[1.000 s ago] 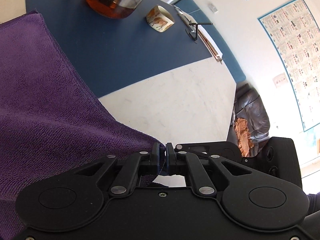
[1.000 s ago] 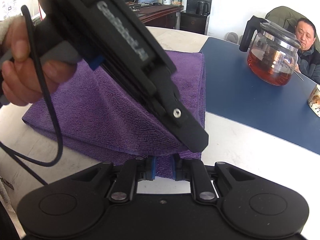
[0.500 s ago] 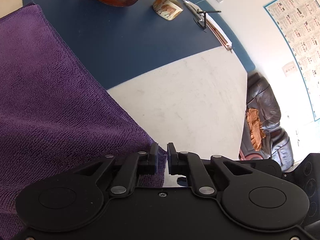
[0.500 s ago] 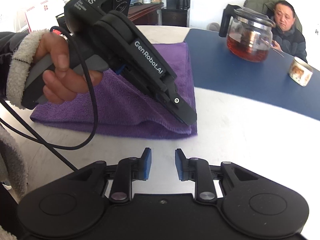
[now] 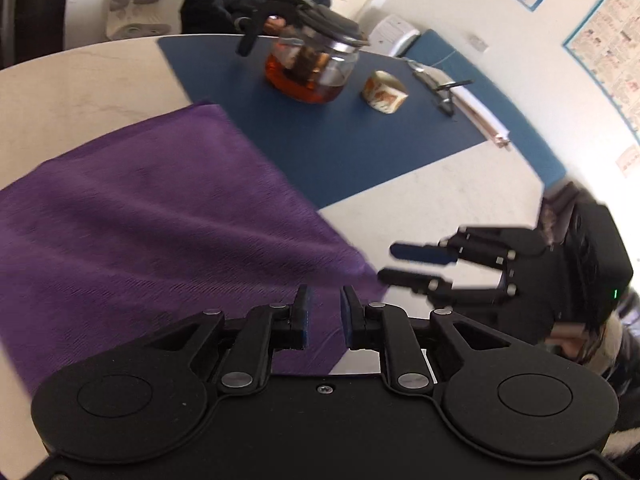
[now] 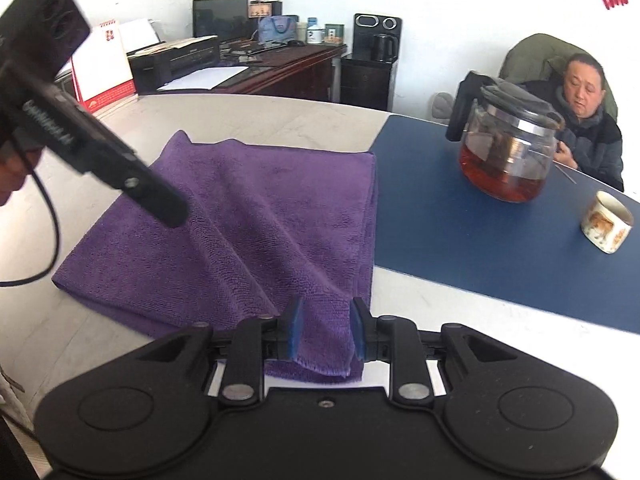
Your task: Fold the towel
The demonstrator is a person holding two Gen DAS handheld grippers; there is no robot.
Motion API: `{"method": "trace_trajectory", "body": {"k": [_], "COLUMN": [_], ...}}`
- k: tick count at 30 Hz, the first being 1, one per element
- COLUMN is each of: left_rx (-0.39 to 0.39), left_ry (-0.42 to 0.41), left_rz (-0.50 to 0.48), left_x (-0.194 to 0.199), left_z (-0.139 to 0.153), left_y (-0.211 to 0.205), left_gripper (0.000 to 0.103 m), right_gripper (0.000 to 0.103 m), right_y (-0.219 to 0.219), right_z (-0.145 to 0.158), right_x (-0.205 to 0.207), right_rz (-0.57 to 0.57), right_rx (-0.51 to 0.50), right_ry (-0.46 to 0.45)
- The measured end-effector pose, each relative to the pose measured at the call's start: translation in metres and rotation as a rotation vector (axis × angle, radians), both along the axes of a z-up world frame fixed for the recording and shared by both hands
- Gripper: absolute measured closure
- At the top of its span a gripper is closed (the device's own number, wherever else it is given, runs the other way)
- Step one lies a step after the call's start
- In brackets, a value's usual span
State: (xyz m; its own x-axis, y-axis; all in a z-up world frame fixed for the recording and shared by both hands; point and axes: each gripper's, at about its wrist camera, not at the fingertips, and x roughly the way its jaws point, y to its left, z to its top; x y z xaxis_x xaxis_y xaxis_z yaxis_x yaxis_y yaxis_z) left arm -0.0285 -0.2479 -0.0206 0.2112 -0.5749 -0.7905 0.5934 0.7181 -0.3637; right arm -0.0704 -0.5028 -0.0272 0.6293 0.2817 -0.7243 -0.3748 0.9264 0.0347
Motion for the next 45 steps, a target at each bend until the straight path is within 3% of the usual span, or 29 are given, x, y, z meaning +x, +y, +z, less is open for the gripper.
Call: {"method": "trace_trajectory", "body": {"k": [4, 13, 24, 35, 42, 45], "left_rx": [0.218, 0.422, 0.424, 0.378, 0.413, 0.413], "left_ry": [-0.097, -0.265, -0.308, -0.165, -0.144, -0.139], "left_rz": [-0.021, -0.109, -0.2, -0.072, -0.093, -0.085], "left_x": [-0.044, -0.082, -0.09, -0.08, -0.08, -0.079], "left_z": [-0.006, -0.034, -0.04, -0.039, -0.039, -0.038], "left_y": [0.023, 0.026, 0.033, 0.064, 0.071, 0.072], "left_gripper": [0.088, 0.087, 0.087, 0.081, 0.077, 0.077], "right_gripper": [0.08, 0.08, 0.08, 0.079, 0.078, 0.079], "right_y": [0.001, 0.005, 0.008, 0.01, 0.011, 0.009], "right_z": [-0.008, -0.017, -0.016, -0.015, -0.015, -0.01], "right_x": [0.019, 0.027, 0.039, 0.038, 0.032, 0.029], "right_rz": [0.079, 0.143, 0.162, 0.154, 0.151, 0.146], "right_rx": [-0.01, -0.018, -0.033, -0.03, -0.019, -0.015], "right_ry": [0.065, 0.177, 0.237, 0.263, 0.271, 0.228]}}
